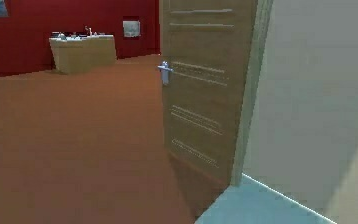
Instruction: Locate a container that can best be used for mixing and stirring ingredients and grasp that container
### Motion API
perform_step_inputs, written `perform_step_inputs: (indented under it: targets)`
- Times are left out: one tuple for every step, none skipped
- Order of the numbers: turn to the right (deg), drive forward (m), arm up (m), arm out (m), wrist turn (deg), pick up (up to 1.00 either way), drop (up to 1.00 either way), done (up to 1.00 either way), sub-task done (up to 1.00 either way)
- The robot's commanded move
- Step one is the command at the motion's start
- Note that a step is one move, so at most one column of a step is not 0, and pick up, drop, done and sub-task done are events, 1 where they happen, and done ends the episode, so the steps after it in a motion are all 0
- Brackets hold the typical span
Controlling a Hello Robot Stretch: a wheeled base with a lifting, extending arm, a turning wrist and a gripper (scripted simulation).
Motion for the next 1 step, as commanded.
perform_step_inputs:
  targets:
    - [-9.0, 0.0, 0.0, 0.0, 0.0, 0.0, 0.0, 0.0, 0.0]
